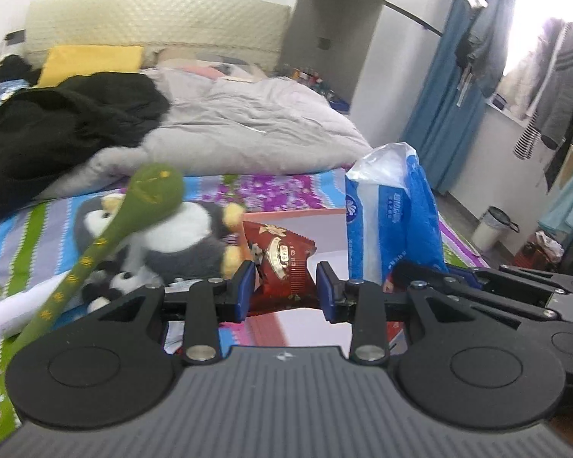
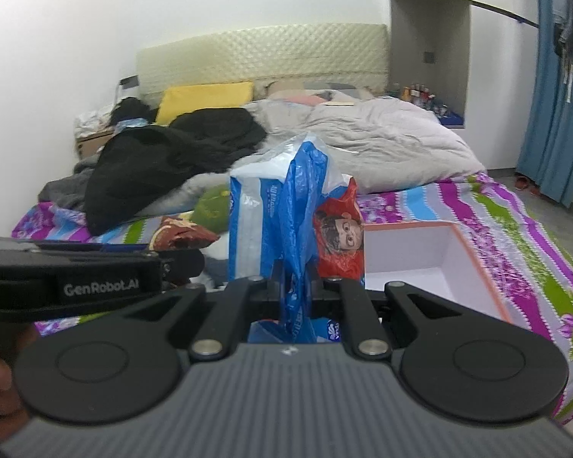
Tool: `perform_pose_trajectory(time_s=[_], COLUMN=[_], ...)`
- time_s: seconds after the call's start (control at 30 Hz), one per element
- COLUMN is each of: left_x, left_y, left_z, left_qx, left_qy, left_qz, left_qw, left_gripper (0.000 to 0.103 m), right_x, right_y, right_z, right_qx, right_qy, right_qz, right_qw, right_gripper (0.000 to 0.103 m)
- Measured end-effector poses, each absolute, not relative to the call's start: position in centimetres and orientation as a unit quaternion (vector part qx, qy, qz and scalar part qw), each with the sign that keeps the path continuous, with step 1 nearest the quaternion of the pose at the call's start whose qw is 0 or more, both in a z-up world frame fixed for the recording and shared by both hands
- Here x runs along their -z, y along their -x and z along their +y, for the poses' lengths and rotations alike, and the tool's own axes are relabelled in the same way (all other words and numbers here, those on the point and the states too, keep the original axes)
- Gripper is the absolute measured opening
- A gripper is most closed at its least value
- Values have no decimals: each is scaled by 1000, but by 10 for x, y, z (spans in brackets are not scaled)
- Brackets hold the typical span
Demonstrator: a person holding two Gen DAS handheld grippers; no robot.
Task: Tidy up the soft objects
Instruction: 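Lift the red packet with the left gripper while the right carries the tissue pack over the box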
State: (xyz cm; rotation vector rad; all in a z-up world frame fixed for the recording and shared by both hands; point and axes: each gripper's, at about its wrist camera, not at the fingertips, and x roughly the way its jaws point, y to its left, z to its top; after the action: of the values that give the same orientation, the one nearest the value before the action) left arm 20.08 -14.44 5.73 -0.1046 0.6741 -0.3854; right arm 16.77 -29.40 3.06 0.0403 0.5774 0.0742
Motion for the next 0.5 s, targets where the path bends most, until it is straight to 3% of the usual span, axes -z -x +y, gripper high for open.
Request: perform_pose_trajectory(time_s=[0.5], left_x=[25], left_y=[-273], left_z=[-240], left_qx=[244], left_qy=[3], left_qz=[421], left_qw=[874], left_gripper=[41], right_x=[41], right_y=[-207], right_z=[-379], right_qx=[40], right_qy=[-52], right_qz=[372], right_qw=[926], right_gripper=[13])
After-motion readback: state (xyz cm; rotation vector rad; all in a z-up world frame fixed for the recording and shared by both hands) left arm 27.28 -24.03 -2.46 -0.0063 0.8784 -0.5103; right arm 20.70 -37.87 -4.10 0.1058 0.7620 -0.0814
